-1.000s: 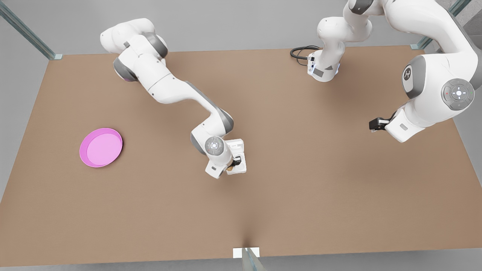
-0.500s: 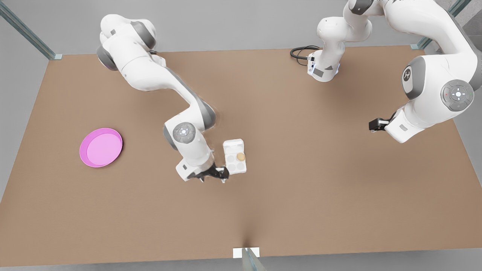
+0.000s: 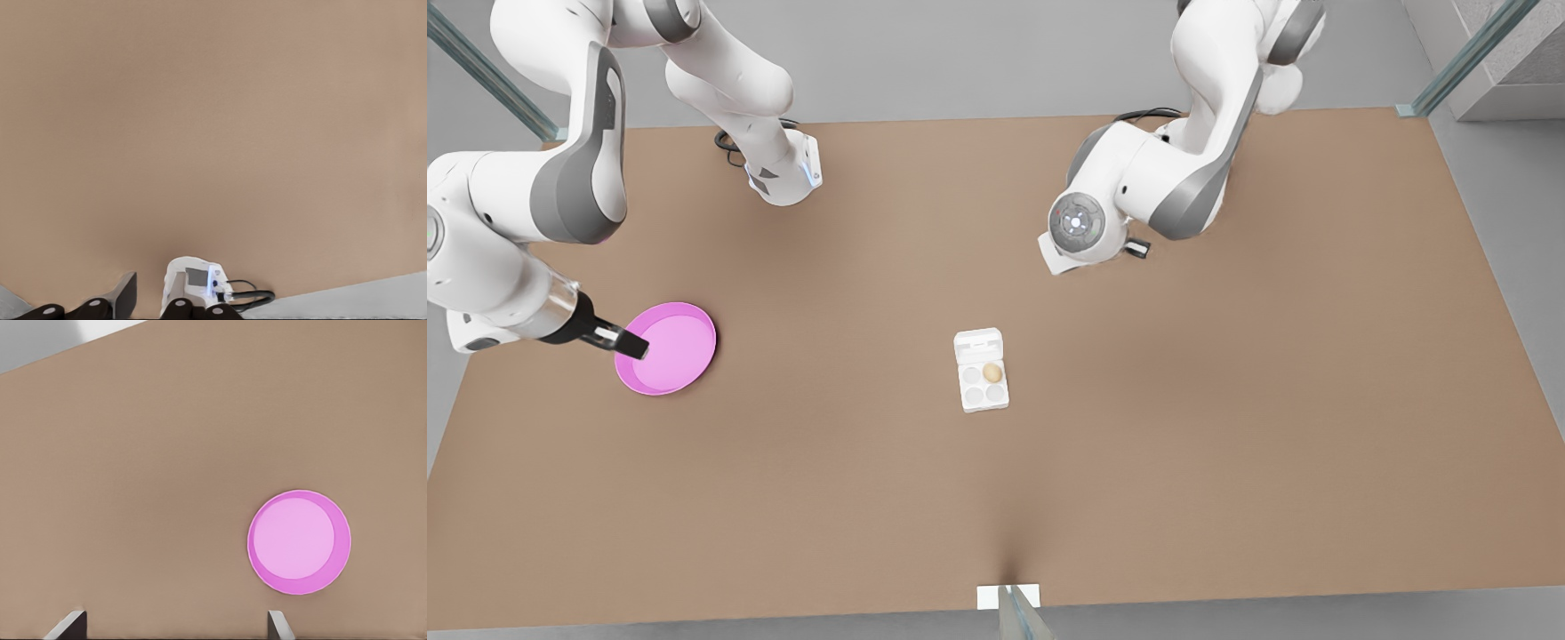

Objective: Pack egg into the box and close the box lid

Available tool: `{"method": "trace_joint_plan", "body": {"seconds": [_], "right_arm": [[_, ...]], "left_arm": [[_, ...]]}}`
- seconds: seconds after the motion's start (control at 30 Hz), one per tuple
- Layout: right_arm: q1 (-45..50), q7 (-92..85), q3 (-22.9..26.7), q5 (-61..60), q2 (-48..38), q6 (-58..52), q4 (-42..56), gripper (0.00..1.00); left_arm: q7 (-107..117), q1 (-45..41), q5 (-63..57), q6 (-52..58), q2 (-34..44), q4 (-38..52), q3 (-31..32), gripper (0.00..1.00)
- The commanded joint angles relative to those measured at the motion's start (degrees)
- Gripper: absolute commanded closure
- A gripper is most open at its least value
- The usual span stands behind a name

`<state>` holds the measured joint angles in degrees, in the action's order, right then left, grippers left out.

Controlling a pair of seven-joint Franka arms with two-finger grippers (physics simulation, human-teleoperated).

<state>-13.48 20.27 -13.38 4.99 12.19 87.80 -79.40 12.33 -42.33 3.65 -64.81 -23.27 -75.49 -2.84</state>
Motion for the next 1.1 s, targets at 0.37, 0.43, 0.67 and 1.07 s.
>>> {"method": "trace_joint_plan", "body": {"seconds": [0.37, 0.43, 0.67, 1.07], "right_arm": [[-0.7, -16.3, 0.1, 0.2, -0.1, -3.3, 0.4, 0.0], [-1.5, -16.3, 0.0, 0.6, -0.1, -3.3, 0.5, 0.0], [2.6, -16.5, -1.2, 7.1, 0.2, -4.5, 2.4, 0.0], [1.6, -16.6, -0.7, 7.2, 1.4, -6.2, 3.3, 0.0]], "left_arm": [[85.9, -12.0, 22.2, -44.1, -17.6, -0.4, 0.1, 0.79], [85.1, -12.0, 20.6, -45.1, -19.1, -0.6, 0.0, 0.79], [85.5, -13.9, 0.3, -44.8, -19.1, -2.9, -0.1, 0.79], [85.1, -12.9, -3.7, -55.6, -21.4, -3.5, -0.4, 0.79]]}}
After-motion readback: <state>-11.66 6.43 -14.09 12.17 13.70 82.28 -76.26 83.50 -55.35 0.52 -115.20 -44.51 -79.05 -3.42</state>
